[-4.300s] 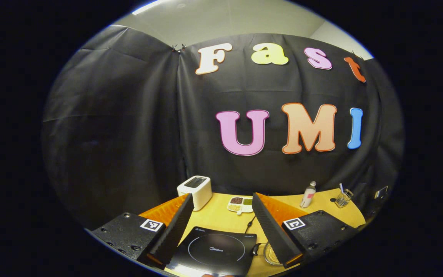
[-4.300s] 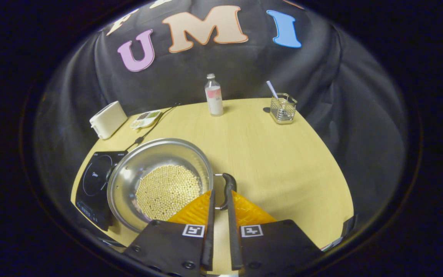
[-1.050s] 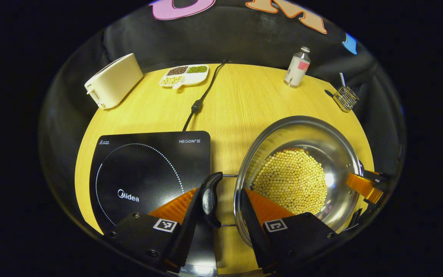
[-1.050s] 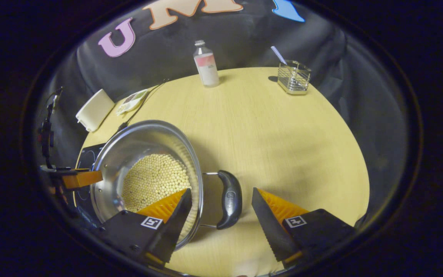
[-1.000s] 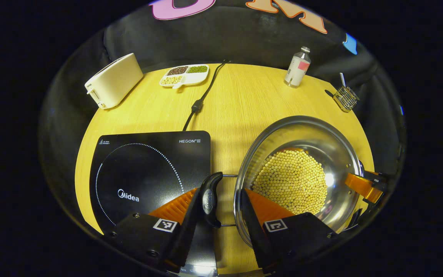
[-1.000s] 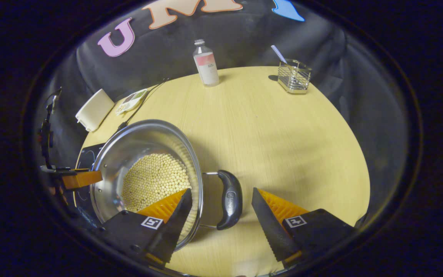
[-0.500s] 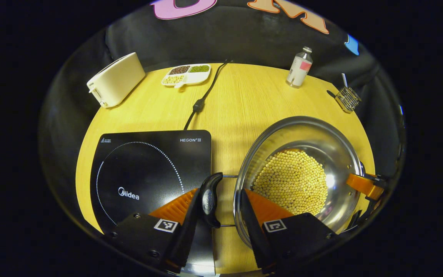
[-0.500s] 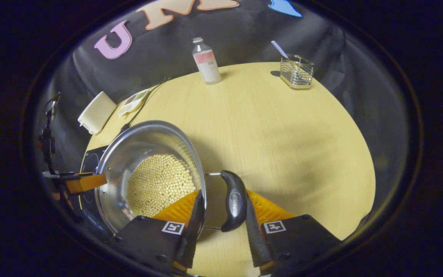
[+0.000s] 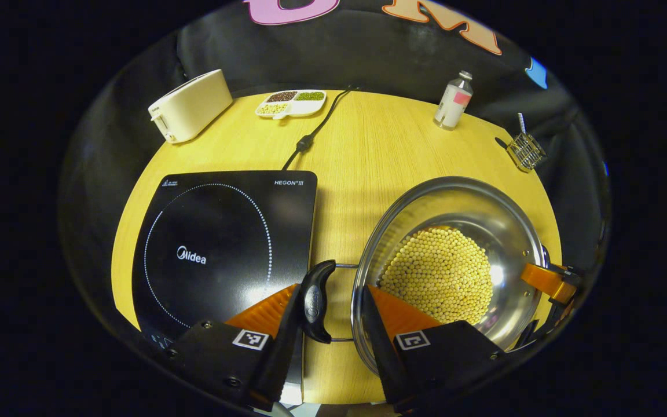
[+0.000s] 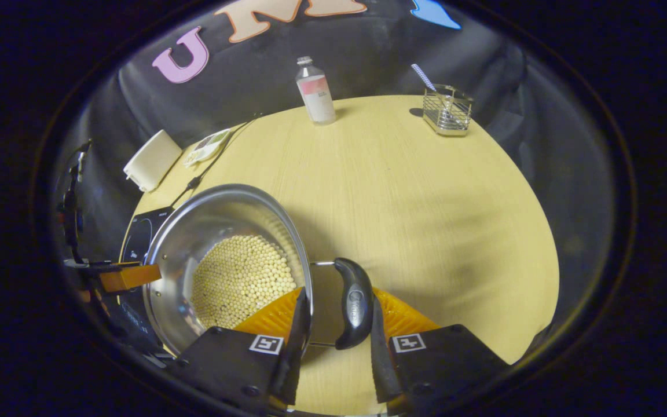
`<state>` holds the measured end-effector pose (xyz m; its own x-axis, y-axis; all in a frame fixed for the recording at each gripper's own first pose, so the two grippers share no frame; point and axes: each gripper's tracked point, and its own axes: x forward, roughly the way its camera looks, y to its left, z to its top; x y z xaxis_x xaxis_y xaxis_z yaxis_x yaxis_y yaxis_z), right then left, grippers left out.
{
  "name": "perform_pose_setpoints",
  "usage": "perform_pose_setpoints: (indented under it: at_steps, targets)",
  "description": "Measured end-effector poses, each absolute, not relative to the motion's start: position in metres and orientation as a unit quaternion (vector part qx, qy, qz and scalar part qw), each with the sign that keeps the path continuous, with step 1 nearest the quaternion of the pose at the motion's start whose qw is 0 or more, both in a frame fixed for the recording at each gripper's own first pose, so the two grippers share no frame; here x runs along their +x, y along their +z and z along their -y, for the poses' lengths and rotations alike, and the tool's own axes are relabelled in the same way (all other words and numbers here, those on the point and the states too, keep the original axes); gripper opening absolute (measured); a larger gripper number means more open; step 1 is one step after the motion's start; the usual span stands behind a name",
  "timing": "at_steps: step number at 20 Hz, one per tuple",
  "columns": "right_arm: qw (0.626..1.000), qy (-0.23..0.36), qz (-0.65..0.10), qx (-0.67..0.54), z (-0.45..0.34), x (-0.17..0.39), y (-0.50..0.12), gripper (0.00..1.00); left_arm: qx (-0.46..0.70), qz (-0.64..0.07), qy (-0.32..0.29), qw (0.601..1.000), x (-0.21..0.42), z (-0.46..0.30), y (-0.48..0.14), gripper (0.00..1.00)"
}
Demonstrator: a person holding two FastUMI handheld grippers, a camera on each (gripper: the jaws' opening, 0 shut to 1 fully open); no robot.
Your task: First push the handle of the pot to place it horizontally, then grasp the pot with both hands and set it on the induction cooktop.
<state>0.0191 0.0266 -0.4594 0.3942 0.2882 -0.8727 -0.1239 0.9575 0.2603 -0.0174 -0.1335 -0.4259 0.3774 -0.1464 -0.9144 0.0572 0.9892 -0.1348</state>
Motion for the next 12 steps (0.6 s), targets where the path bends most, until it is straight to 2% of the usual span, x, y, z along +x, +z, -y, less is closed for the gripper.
perform_pose_setpoints:
  at_steps: [2,3,4,5,6,7,8,12]
  targets:
    - [0.834,0.123,-0.533,0.080,-0.024,0.015,-0.452,0.54,-0.035,-0.547,-0.064,0.834,-0.018,0.133,-0.417,0.65]
    - [0.835,0.122,-0.530,0.081,-0.022,0.014,-0.447,0.48,-0.033,-0.543,-0.065,0.837,-0.017,0.132,-0.413,0.67]
    - [0.837,0.122,-0.526,0.082,-0.022,0.013,-0.444,0.48,-0.031,-0.539,-0.066,0.839,-0.017,0.132,-0.409,0.65]
    - [0.839,0.120,-0.524,0.083,-0.021,0.013,-0.439,0.54,-0.031,-0.537,-0.066,0.841,-0.017,0.132,-0.405,0.65]
    - [0.841,0.119,-0.521,0.084,-0.022,0.013,-0.435,0.54,-0.031,-0.535,-0.068,0.842,-0.016,0.131,-0.402,0.67]
    - [0.843,0.118,-0.518,0.083,-0.022,0.014,-0.431,0.53,-0.032,-0.533,-0.070,0.843,-0.016,0.130,-0.399,0.65]
    - [0.845,0.116,-0.515,0.083,-0.022,0.013,-0.428,0.48,-0.033,-0.532,-0.071,0.843,-0.016,0.129,-0.397,0.67]
    - [0.851,0.105,-0.507,0.081,-0.031,0.010,-0.415,0.48,-0.034,-0.529,-0.085,0.844,-0.011,0.116,-0.391,0.65]
